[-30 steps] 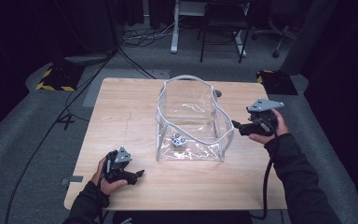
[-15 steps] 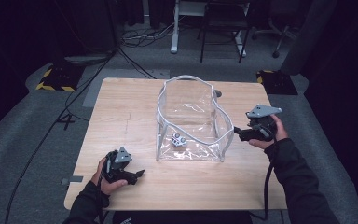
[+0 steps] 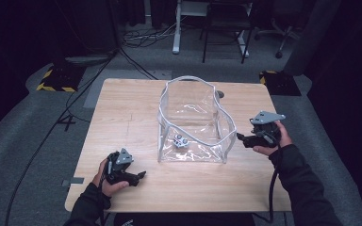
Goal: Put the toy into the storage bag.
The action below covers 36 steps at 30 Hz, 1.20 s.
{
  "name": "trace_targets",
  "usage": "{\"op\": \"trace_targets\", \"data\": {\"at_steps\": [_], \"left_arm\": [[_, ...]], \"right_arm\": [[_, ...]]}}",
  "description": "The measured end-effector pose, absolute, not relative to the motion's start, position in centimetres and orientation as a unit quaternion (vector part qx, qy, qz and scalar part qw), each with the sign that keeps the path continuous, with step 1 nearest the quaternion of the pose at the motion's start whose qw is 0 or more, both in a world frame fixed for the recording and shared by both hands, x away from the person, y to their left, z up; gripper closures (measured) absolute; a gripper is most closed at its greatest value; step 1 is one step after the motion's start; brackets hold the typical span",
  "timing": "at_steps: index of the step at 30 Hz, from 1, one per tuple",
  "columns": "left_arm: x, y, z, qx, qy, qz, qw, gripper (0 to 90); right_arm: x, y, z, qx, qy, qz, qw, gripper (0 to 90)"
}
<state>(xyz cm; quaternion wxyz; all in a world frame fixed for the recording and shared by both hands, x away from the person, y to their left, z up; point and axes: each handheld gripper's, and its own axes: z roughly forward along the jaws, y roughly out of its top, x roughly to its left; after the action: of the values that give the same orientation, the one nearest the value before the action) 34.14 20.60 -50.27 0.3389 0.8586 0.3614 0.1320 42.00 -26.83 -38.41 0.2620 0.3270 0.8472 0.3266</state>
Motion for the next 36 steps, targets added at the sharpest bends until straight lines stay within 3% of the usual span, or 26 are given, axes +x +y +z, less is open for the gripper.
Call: {"op": "trace_targets", "data": {"at_steps": [36], "left_arm": [[34.2, 20.6, -50.3, 0.859, 0.36, 0.134, 0.339, 13.4]], "right_arm": [[39.0, -29.0, -43.1, 0.323, 0.862, 0.303, 0.247, 22.3]]}}
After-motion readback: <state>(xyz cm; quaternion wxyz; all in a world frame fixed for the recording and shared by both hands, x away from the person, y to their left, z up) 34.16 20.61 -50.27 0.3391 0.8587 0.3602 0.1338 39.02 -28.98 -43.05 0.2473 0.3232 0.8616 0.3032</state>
